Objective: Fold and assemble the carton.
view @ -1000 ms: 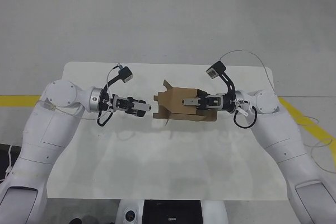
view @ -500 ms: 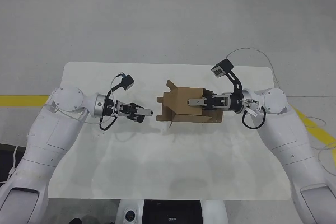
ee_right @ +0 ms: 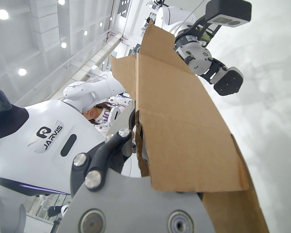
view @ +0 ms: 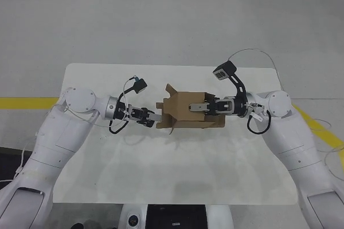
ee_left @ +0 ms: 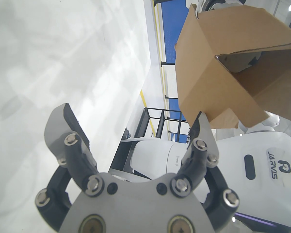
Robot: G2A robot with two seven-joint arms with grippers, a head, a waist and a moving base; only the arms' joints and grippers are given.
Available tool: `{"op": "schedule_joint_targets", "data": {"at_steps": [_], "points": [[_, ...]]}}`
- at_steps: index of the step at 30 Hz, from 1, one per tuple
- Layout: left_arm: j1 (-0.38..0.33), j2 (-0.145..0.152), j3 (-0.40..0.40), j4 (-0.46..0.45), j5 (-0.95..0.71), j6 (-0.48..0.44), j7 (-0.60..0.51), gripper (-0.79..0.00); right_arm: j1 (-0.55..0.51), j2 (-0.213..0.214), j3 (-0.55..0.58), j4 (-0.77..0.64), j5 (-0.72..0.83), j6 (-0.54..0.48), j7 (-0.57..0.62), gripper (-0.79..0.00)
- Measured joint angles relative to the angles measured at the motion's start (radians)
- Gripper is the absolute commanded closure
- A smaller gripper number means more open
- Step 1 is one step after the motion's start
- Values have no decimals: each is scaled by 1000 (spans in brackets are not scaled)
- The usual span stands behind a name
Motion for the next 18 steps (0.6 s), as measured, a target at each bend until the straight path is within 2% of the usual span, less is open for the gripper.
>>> {"op": "schedule_joint_targets", "data": {"at_steps": [18], "points": [[-37,-13,24,16,-31,4,5,-785,12,-11,-62,-21,17,10,10,0]]}}
